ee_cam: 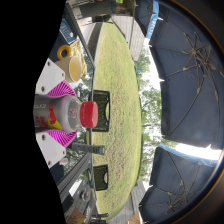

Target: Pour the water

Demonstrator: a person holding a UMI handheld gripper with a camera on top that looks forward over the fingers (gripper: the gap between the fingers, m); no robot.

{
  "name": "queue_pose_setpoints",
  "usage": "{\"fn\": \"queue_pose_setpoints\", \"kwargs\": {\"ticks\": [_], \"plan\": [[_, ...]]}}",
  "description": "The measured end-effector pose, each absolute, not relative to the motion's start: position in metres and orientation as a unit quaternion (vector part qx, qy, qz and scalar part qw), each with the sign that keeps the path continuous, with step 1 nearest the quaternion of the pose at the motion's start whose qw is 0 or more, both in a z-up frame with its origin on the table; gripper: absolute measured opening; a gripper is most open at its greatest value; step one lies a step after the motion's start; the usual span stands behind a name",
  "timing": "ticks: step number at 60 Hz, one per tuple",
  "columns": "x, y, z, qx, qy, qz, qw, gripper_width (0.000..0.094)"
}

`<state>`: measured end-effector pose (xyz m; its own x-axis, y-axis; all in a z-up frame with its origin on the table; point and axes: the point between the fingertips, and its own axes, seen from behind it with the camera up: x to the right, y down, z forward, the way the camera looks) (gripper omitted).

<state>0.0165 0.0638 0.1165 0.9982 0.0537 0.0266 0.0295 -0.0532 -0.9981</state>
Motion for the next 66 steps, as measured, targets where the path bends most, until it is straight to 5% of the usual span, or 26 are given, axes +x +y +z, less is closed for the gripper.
{"fn": "queue_pose_setpoints", "kwargs": {"ticks": [9,18,29,37,49,57,62,66], "plan": [[0.021,0.072,0.119,-0.727,-0.066,-0.042,0.682,0.0340],[0.024,0.115,0.172,-0.663,-0.220,-0.266,0.664,0.0339],[-0.046,0.155,0.204,-0.436,-0.492,-0.561,0.504,0.0343],[-0.085,0.176,0.176,-0.269,-0.606,-0.644,0.382,0.0342],[-0.082,0.197,0.138,-0.191,-0.669,-0.661,0.281,0.0350],[-0.049,0.195,0.157,-0.225,-0.652,-0.654,0.311,0.0353],[-0.054,0.218,0.194,-0.323,-0.594,-0.615,0.407,0.0355],[-0.036,0.207,0.230,-0.436,-0.498,-0.527,0.534,0.0378]]}}
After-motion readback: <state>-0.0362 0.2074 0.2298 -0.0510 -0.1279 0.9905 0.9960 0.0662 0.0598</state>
